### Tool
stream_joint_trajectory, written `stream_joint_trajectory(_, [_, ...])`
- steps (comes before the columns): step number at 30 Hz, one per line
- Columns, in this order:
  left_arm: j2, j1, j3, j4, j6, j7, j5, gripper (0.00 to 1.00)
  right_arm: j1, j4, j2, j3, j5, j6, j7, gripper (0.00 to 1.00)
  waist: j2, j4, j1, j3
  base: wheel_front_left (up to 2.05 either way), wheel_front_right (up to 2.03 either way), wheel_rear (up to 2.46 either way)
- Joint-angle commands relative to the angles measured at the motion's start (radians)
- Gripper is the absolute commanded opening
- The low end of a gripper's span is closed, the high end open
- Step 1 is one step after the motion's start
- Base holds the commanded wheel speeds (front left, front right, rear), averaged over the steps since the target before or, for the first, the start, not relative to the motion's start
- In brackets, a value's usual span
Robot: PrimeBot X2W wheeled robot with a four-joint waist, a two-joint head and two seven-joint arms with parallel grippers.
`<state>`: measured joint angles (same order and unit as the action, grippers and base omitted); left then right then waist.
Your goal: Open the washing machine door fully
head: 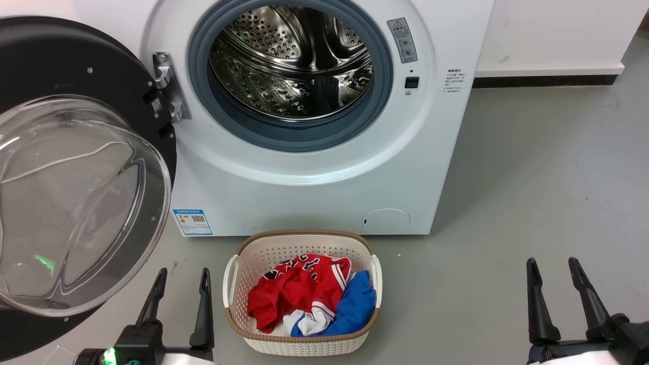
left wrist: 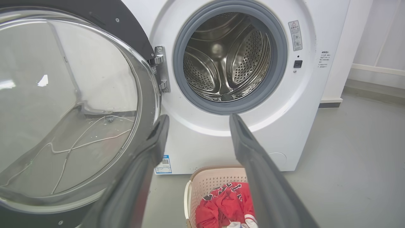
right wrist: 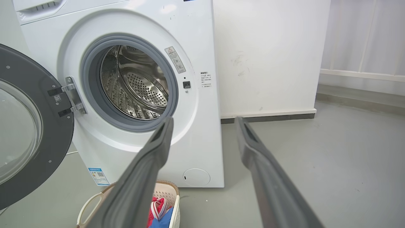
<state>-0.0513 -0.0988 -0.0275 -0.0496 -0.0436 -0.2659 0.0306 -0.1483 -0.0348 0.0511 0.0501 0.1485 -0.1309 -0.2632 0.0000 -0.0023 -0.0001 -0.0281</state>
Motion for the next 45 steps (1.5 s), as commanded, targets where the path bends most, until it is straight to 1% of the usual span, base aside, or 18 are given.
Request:
stream_joint_trajectory(1, [0.001, -0.010, 0.003, -0.003, 0.005, 0.003, -0.004, 1.00, -0.010, 0.001, -0.002, 0.000, 0.004, 0.000, -0.002, 1.00, 0.0000, 0.000, 0.0001, -0.001, 0.00, 0.00, 0.00])
stream_joint_trajectory(12, [0.001, 0.003, 0.001, -0.029, 0.014, 0.003, -0.012, 1.00, -0.004, 0.009, -0.002, -0.005, 0.003, 0.000, -0.002, 1.00, 0.0000, 0.002, 0.0001, -0.010, 0.00, 0.00, 0.00])
stream_joint_trajectory(13, [0.001, 0.004, 0.002, -0.028, 0.014, 0.003, -0.014, 0.00, -0.004, 0.010, -0.002, -0.005, 0.003, 0.000, -0.002, 0.00, 0.0000, 0.002, 0.0001, -0.010, 0.00, 0.00, 0.00])
stream_joint_trajectory(17, [0.001, -0.009, 0.002, -0.065, 0.009, 0.000, -0.008, 0.00, -0.006, 0.042, 0.000, -0.006, 0.002, 0.000, 0.001, 0.00, 0.0000, 0.002, 0.0001, -0.010, 0.00, 0.00, 0.00])
stream_joint_trajectory(21, [0.001, 0.015, -0.014, -0.085, 0.003, 0.031, 0.076, 0.00, 0.004, 0.049, 0.004, -0.009, 0.088, 0.000, 0.015, 0.00, 0.0000, 0.002, 0.0001, -0.009, 0.00, 0.00, 0.00])
stream_joint_trajectory(31, [0.001, 0.038, -0.019, -0.093, -0.009, 0.074, 0.286, 0.00, 0.043, 0.082, 0.016, -0.014, 0.292, 0.000, 0.054, 0.00, 0.0000, 0.002, 0.0001, -0.006, 0.00, 0.00, 0.00])
stream_joint_trajectory(45, [0.001, 0.070, -0.030, -0.110, -0.025, 0.132, 0.539, 0.00, 0.086, 0.119, 0.026, -0.016, 0.534, 0.000, 0.103, 0.00, 0.0000, 0.002, 0.0001, -0.001, 0.00, 0.00, 0.00])
